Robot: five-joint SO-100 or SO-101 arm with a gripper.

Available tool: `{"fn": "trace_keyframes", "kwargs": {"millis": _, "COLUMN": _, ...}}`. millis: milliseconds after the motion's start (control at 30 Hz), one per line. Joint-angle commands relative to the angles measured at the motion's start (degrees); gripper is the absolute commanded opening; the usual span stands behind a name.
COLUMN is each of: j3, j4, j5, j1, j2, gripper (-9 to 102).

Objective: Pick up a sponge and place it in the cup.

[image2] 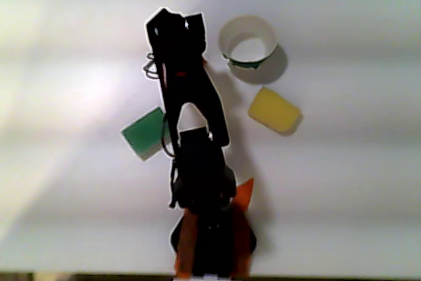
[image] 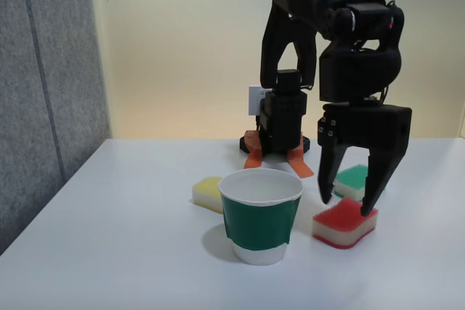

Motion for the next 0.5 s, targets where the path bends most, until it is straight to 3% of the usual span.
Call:
{"fn": "trace_keyframes", "kwargs": {"millis": 0, "j3": -3.0, "j4": 2.1, "j5": -0.4, "j1": 0.0, "j2": 2.9, "gripper": 31}}
{"fn": "trace_keyframes", "kwargs": {"millis": 467, "j3": -0.2, "j4": -1.5, "j5": 6.2, "j1": -1.5, "j2": 4.4, "gripper": 42}}
